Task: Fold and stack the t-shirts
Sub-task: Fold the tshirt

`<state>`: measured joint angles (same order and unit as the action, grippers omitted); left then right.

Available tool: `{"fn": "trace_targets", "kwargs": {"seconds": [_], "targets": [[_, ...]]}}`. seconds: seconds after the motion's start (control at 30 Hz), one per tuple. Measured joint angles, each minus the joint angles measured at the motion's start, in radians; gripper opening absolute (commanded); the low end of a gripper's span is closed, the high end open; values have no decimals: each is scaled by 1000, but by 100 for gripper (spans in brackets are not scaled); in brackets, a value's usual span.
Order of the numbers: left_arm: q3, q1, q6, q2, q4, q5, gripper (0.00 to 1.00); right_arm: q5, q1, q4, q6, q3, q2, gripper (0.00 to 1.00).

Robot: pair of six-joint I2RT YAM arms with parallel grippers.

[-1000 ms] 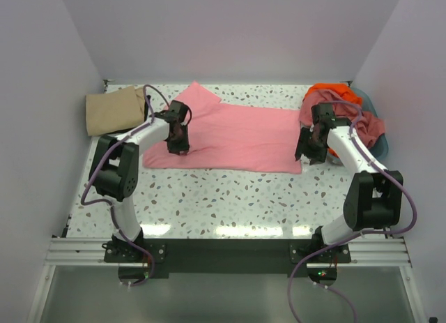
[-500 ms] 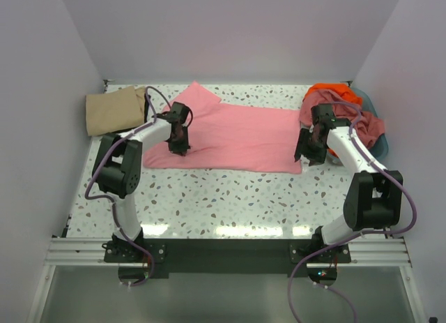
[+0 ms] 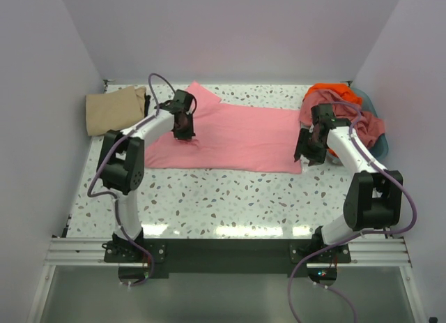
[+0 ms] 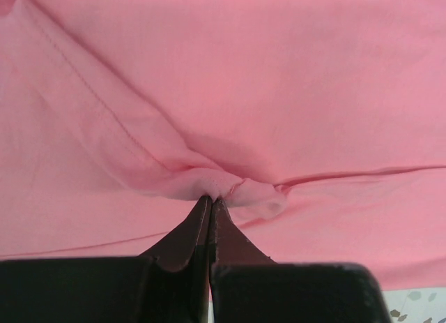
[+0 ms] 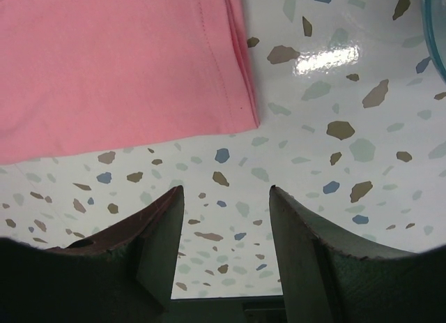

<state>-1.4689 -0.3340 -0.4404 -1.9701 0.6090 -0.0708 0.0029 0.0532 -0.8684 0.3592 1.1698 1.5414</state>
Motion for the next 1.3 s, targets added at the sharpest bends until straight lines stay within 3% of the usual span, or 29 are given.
{"fn": "trace_targets", "kwargs": {"seconds": [0.77, 0.87, 1.1, 1.3], "targets": [[-287, -62, 80, -225, 27, 16, 2, -22, 0, 1, 0, 0, 11, 56], [-299, -72, 93, -233, 30, 18, 11, -22, 0, 1, 0, 0, 11, 56], [-329, -89, 112, -251, 37, 23, 53, -25, 0, 1, 0, 0, 25, 57], [-365, -93, 113, -251, 51, 3, 81, -25, 3, 1, -1, 2, 25, 57]]}}
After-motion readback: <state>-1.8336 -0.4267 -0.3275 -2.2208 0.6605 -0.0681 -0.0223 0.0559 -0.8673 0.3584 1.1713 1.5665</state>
